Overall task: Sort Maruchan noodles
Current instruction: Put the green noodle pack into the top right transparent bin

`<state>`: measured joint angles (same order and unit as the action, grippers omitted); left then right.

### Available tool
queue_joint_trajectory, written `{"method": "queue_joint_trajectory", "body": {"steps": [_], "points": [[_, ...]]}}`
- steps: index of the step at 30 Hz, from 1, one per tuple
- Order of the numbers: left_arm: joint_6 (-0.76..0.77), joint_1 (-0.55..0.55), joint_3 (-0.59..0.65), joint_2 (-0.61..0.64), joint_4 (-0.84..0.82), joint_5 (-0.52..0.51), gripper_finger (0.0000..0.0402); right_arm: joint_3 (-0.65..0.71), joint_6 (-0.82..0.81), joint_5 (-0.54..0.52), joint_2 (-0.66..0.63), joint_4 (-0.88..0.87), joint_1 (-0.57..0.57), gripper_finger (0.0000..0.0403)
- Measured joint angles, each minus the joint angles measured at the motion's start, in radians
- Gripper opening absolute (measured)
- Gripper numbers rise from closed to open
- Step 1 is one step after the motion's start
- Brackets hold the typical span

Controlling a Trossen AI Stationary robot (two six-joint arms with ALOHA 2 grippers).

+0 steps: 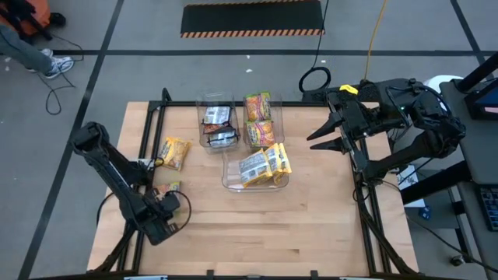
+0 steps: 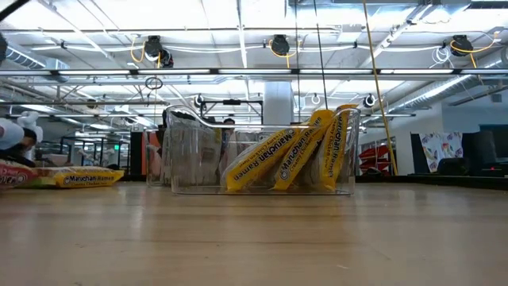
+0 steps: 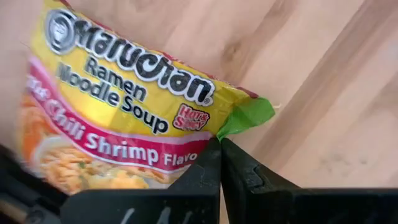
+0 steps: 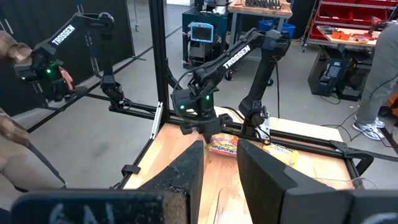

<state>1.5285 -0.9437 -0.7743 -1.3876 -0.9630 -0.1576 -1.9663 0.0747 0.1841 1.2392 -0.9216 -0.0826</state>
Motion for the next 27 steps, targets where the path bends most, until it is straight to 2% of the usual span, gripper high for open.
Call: {"method": "queue_joint_trajectory", "body": {"steps": [6,16,27], "points": [[0.000,0.016,-0.071,0.050,-0.128,-0.028,0.0001,0.002,-0.010,0.000,0.001,0.002,0.000,0.0093],[-0.001,0.047,-0.262,0.056,-0.449,-0.085,0.0000,0.073,-0.009,0.000,-0.003,0.005,0.000,0.0093],[0.019,0.069,-0.427,0.057,-0.608,-0.202,0.0000,0.269,-0.003,0.000,-0.002,0.163,0.000,0.0093]]}}
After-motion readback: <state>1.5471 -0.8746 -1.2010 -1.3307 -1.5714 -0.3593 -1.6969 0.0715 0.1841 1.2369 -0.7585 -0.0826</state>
